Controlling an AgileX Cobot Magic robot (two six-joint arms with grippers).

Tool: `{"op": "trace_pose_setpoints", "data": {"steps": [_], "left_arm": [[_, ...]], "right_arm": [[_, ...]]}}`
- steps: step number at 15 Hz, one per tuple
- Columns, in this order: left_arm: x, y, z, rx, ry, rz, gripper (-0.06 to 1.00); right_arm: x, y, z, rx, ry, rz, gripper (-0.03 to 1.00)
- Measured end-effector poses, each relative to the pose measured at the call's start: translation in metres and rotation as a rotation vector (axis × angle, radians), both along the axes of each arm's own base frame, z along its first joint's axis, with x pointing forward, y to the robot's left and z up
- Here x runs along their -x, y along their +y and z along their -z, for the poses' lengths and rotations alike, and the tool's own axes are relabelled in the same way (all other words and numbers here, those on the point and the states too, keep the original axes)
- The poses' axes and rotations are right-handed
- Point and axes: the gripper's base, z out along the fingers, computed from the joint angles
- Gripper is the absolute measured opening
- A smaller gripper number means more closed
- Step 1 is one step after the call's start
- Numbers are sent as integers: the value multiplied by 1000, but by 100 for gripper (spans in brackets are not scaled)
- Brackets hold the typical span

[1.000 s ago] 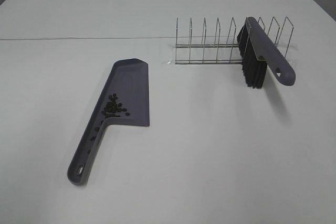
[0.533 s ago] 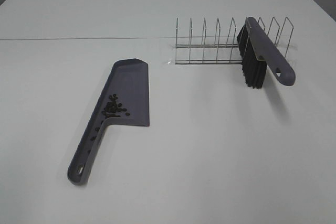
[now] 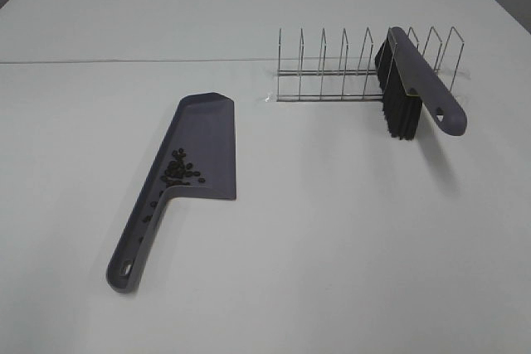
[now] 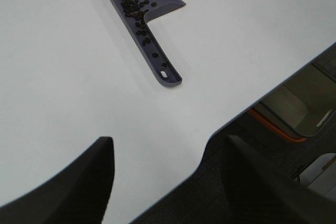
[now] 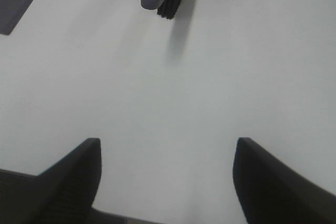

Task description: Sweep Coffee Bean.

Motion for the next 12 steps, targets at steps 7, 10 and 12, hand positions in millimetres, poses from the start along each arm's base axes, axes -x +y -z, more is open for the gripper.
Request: {"op": "trace_pose_setpoints", "data": {"steps": [7,10,12], "left_arm": [[0,0,0,-6,-5,7,58],[0,0,0,-6,-5,7,58],[0,0,0,-6,-5,4,58]], "right_arm": [[0,0,0,1,0,-1,68],[0,0,0,2,0,-1,68],[0,0,0,5,-1,-3,68]]}}
